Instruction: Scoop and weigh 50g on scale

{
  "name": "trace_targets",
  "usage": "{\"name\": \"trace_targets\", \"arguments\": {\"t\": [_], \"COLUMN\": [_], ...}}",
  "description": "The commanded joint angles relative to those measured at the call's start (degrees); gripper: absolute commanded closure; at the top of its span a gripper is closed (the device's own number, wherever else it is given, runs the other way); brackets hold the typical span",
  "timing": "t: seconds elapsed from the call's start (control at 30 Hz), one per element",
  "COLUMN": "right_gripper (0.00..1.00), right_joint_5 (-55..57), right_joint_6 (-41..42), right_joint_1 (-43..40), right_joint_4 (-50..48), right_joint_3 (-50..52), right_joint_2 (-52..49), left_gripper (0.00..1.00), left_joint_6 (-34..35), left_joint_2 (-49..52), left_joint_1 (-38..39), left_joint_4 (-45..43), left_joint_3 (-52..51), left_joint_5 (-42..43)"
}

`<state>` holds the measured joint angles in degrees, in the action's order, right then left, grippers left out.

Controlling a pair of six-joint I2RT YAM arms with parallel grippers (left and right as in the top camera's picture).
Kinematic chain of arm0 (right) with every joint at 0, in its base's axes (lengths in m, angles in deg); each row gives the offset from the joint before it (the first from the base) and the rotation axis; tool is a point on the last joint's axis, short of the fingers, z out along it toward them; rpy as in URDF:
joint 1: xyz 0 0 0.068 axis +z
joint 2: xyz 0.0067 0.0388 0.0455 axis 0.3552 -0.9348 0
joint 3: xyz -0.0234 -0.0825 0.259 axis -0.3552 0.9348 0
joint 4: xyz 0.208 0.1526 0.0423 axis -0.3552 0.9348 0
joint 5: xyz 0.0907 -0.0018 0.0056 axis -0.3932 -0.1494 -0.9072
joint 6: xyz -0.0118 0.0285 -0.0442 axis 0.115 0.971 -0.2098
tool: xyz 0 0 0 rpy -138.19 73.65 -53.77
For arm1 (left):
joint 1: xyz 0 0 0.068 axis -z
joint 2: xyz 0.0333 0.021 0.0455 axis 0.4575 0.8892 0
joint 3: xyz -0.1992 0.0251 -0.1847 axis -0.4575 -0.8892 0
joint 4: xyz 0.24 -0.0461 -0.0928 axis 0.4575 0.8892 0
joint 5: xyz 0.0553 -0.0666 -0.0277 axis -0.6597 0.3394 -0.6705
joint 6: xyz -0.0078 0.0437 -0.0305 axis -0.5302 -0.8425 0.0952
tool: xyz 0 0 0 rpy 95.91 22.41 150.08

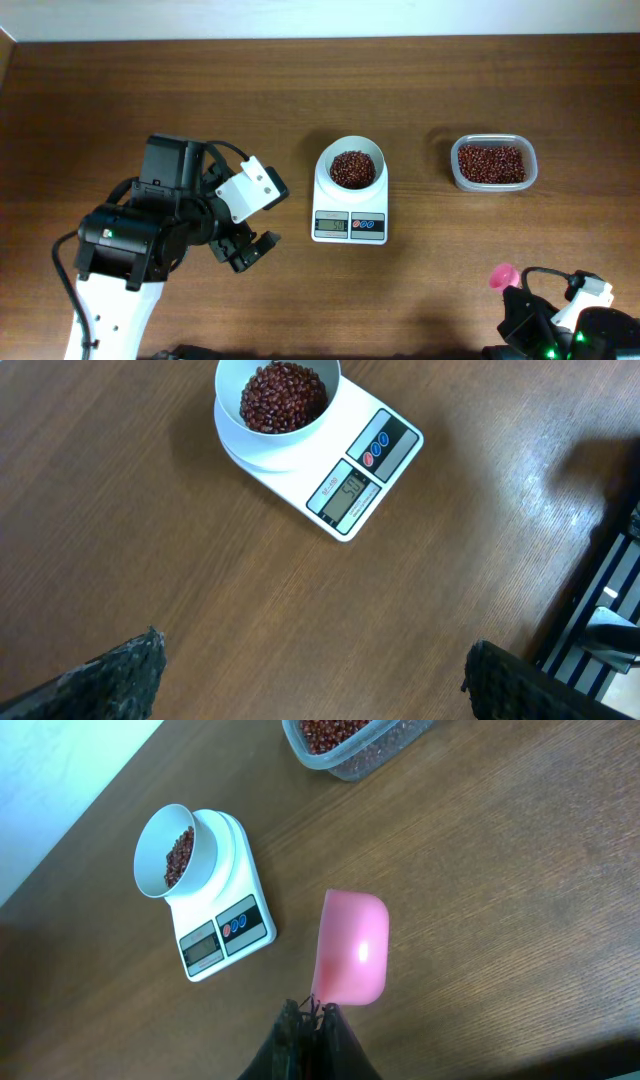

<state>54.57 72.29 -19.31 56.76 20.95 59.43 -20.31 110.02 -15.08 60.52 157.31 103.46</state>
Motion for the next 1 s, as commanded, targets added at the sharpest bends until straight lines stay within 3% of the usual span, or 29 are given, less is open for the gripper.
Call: {"name": "trace_targets", "arguments": {"t": [0.0, 0.43, 0.77, 0.97], "right_gripper": [0.96, 0.96, 0.96, 0.96], "right_joint_5": [-0.3, 4.0, 3.6, 2.1], "right_joint_6": [0.6, -0.1, 4.7, 6.1], "right_joint_1": [0.4, 0.4, 0.4, 0.4], "right_joint_4": [-0.2, 3.1, 2.2, 1.8], "right_joint_3": [0.4, 1.9, 6.8, 11.4], "right_joint_2": [0.3, 0.7, 18.3, 19.0], "left_gripper": [0.01, 0.01, 0.01, 0.01], "left_joint_6": [-1.1, -1.1, -1.1, -1.1], "left_joint_2": [-0.2, -0.2, -0.2, -0.2], "left_joint_1": [-0.3, -0.3, -0.3, -0.3], "left_joint_4": [-0.1, -0.1, -0.1, -0.1], "left_joint_3": [-0.4, -0.4, -0.4, -0.4], "left_joint_5": [0.8, 0.8, 0.8, 0.8]}}
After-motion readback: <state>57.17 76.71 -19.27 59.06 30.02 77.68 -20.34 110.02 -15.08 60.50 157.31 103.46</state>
